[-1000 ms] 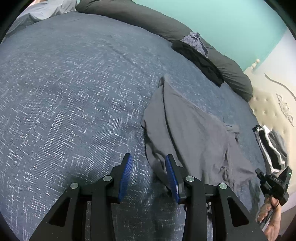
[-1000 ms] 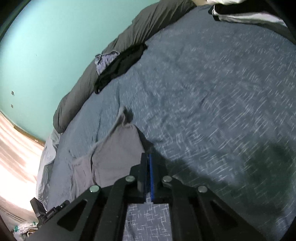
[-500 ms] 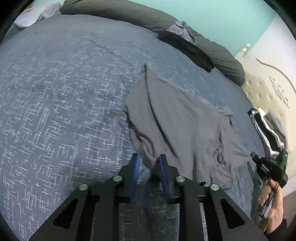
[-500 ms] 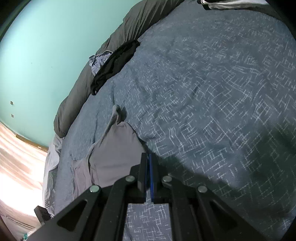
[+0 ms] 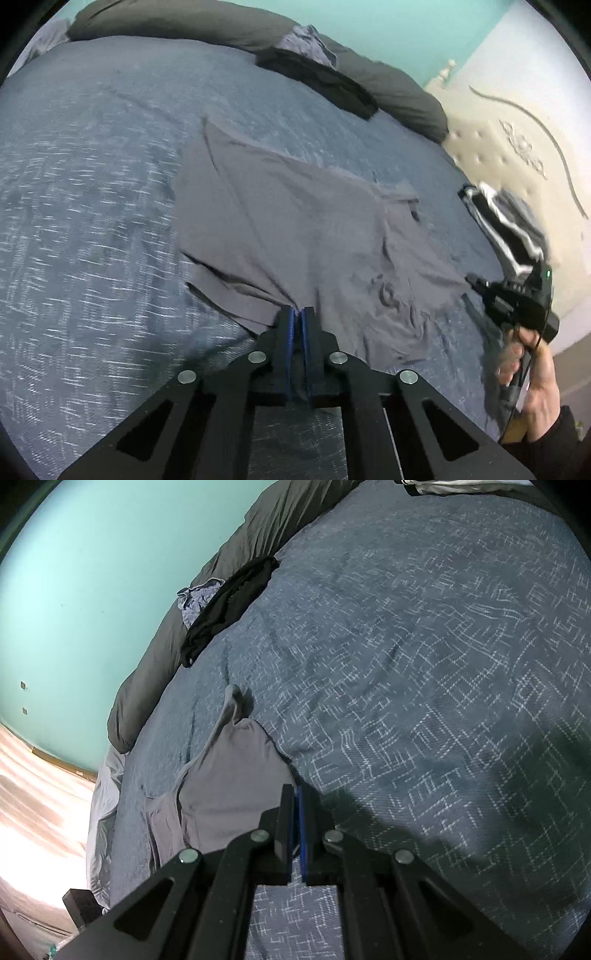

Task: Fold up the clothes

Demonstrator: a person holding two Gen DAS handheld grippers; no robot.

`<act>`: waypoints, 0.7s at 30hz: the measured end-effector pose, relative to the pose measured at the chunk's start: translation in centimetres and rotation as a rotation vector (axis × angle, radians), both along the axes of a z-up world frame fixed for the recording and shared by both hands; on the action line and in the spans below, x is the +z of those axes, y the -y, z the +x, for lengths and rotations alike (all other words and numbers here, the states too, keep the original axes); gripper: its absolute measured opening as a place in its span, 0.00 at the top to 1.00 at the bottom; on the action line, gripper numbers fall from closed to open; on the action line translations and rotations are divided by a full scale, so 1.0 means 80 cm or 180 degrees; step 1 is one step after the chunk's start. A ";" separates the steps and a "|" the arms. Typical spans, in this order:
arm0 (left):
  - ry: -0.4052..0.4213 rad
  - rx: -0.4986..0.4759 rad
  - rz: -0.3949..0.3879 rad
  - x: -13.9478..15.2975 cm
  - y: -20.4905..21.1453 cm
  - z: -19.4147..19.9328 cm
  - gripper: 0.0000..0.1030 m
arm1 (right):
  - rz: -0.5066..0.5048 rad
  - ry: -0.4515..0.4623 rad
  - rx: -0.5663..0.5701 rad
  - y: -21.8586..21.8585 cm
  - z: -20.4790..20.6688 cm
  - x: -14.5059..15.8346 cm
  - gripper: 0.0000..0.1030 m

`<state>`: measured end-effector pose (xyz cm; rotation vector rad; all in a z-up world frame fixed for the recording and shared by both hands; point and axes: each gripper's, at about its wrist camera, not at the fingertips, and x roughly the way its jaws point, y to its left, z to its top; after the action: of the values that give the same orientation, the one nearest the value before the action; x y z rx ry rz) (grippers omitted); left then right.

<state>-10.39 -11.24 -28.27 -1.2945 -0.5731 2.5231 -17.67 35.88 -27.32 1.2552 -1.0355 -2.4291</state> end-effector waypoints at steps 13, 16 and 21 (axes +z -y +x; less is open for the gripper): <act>0.0153 0.0485 0.0073 -0.019 0.059 -0.003 0.76 | 0.0001 0.0010 0.0020 0.004 -0.002 0.001 0.98; 0.0136 0.0437 0.0061 -0.021 0.052 -0.011 0.76 | 0.0009 0.0015 0.0024 0.004 -0.003 0.001 0.98; 0.0166 0.0410 0.0152 -0.032 0.048 -0.027 0.99 | 0.0024 0.0017 0.0025 0.005 -0.002 0.002 0.98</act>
<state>-12.53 -15.07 -30.82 -1.3507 -0.7461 2.5667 -17.81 35.47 -27.18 1.2664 -1.0220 -2.4274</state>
